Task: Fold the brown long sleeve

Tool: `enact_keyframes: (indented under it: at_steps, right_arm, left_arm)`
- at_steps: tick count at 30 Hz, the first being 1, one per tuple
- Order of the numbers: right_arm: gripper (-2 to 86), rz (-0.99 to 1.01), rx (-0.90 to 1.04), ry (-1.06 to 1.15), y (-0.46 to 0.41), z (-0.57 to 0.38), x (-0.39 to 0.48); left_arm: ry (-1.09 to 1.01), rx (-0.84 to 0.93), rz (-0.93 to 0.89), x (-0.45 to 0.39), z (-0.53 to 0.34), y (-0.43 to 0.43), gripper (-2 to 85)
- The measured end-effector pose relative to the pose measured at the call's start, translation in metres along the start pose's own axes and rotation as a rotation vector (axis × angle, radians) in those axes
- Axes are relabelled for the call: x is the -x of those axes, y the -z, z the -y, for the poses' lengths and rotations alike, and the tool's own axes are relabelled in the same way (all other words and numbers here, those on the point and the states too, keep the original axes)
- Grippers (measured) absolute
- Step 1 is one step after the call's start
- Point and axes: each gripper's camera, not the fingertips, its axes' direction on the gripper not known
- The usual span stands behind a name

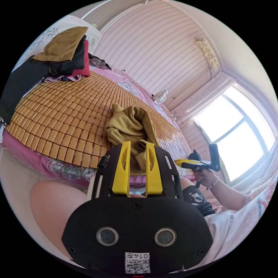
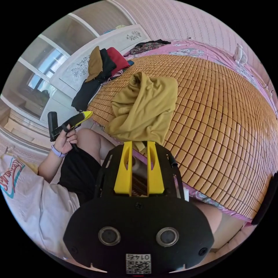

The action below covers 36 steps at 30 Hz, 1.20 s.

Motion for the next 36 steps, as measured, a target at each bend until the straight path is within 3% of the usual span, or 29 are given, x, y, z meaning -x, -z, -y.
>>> enact_keyframes:
  at_steps: [4,9,14,20,24,29,33,36]
  right_arm:
    - [11.1,-0.036,0.012,0.071,-0.013,0.009,0.022]
    - [13.0,0.092,-0.001,-0.017,-0.026,0.047,0.030]
    - [5.6,0.229,-0.015,-0.223,-0.015,0.064,-0.007]
    - [2.2,0.253,-0.168,-0.219,0.062,0.042,-0.027]
    - [1.9,0.220,-0.329,-0.280,0.130,0.015,-0.054]
    - [2.2,0.058,-0.415,-0.388,0.189,-0.002,-0.080]
    - [3.6,-0.167,-0.215,-0.469,0.179,0.003,-0.089]
    - [7.4,-0.232,-0.180,-0.466,0.170,0.000,-0.077]
  left_arm:
    - [0.022,0.140,0.119,-0.002,0.002,-0.025,10.2]
    - [0.042,0.136,0.170,-0.005,0.017,-0.033,10.1]
    - [0.110,0.230,0.184,0.001,0.033,-0.050,11.1]
    - [0.122,0.423,0.233,-0.001,0.049,-0.080,7.0]
    - [0.176,0.382,0.213,0.001,0.053,-0.070,4.5]
    - [0.121,0.188,0.055,-0.008,0.051,-0.033,3.8]
    - [0.165,0.142,0.022,-0.012,0.039,-0.008,3.6]
    - [0.188,0.118,-0.011,-0.017,0.033,0.005,3.6]
